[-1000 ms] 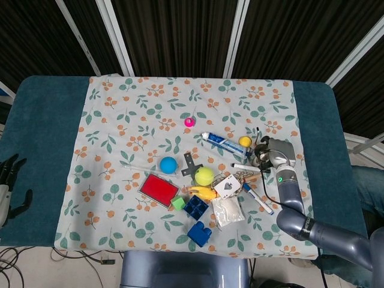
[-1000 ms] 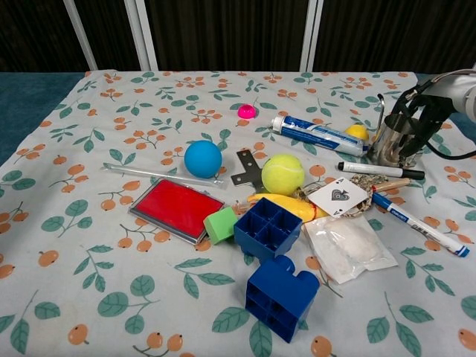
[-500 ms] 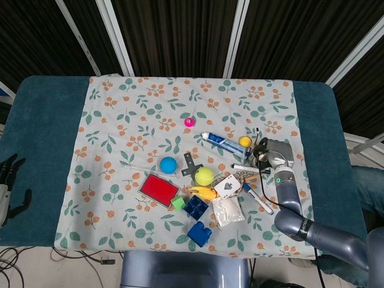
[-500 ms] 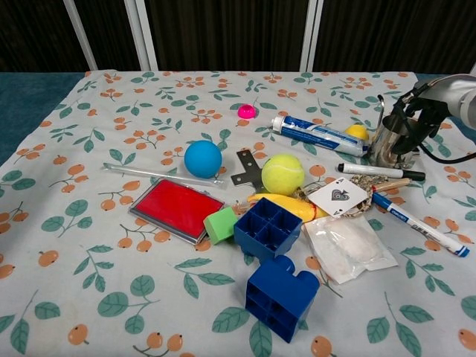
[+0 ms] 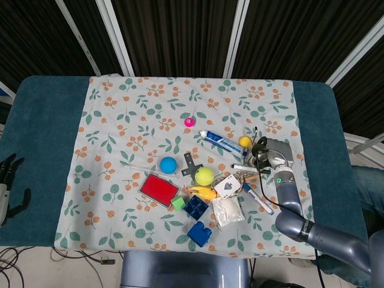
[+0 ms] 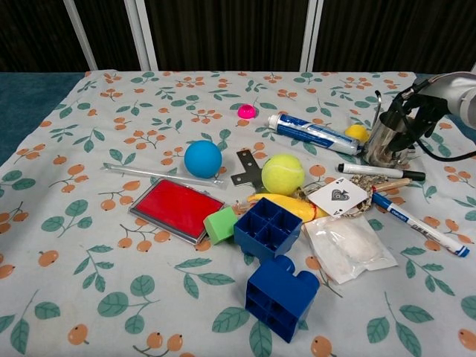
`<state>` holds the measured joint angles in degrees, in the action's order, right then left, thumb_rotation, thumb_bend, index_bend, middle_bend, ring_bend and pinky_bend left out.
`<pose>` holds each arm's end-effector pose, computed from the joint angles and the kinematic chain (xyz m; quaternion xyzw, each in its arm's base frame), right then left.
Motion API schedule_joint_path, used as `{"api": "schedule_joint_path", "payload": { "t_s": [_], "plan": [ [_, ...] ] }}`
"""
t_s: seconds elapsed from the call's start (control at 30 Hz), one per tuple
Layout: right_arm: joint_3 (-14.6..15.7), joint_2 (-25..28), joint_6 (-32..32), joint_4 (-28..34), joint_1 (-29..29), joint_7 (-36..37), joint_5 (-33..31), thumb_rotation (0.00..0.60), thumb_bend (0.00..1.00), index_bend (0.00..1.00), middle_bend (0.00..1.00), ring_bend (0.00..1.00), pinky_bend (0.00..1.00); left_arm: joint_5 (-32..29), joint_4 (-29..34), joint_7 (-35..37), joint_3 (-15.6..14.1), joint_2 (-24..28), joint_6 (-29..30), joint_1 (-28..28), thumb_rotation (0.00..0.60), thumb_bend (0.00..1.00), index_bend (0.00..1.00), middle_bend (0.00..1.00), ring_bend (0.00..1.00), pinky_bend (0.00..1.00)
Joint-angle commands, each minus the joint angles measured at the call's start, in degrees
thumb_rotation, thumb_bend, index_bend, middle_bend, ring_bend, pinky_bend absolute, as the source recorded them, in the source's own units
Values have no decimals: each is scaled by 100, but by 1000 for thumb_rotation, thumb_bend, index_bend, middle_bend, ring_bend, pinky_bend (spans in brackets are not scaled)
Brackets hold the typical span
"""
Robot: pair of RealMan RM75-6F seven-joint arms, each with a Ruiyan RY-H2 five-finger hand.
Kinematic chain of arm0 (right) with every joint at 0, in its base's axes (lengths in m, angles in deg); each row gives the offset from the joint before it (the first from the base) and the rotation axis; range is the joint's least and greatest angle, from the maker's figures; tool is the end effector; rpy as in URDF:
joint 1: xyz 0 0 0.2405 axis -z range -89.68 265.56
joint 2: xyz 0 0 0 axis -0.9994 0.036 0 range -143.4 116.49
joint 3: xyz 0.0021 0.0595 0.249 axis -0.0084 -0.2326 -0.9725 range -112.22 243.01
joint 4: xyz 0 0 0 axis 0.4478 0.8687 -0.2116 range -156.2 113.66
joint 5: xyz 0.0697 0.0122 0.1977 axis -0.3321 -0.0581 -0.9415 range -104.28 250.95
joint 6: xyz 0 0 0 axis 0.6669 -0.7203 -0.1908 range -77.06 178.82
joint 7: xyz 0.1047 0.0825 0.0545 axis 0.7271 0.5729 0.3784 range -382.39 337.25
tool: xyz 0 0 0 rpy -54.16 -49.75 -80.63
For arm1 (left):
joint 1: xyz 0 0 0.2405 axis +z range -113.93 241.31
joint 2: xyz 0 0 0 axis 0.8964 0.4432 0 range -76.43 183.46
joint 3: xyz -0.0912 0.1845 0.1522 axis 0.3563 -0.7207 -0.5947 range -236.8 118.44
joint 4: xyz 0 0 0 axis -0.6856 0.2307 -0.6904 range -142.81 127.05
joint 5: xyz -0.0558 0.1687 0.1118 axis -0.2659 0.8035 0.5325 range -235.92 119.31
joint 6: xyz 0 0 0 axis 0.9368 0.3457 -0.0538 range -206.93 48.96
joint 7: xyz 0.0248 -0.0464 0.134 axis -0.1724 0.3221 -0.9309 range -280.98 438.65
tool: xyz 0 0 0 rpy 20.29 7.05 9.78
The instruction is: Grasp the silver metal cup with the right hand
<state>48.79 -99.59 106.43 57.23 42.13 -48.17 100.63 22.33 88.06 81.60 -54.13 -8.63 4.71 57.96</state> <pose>-0.2100 -0.3993 0.0312 0.5673 -0.5397 0.2999 0.5449 -0.3083 0.1924 0.1711 -0.5517 -0.4220 -0.4073 0.5930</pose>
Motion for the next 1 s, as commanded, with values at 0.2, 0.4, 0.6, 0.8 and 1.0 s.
{"api": "schedule_joint_path", "payload": {
  "t_s": [0.2, 0.4, 0.6, 0.8, 1.0],
  "plan": [
    [-181, 412, 88, 531, 70, 153, 226, 600, 288, 438, 493, 443, 425, -5, 18, 20, -2, 9, -4, 6, 600, 481, 84, 0, 0, 4],
    [-217, 1025, -92, 1140, 166, 301, 623, 600, 289, 440, 487, 443, 426, -4, 34, 27, -7, 13, 0, 14, 600, 481, 84, 0, 0, 4],
    [-219, 1755, -526, 1695, 352, 893, 1579, 600, 288, 442, 474, 443, 425, -28, 66, 48, 5, 23, 27, 35, 600, 481, 84, 0, 0, 4],
    [-259, 2156, -763, 1995, 398, 1235, 1917, 600, 287, 442, 474, 443, 426, -80, 83, 55, 29, 24, 48, 52, 600, 481, 83, 0, 0, 4],
    [-261, 2564, -843, 2419, 354, 1279, 2120, 600, 288, 442, 471, 441, 426, -130, 114, 41, 51, 29, 54, 62, 600, 481, 82, 0, 0, 4]
  ]
}}
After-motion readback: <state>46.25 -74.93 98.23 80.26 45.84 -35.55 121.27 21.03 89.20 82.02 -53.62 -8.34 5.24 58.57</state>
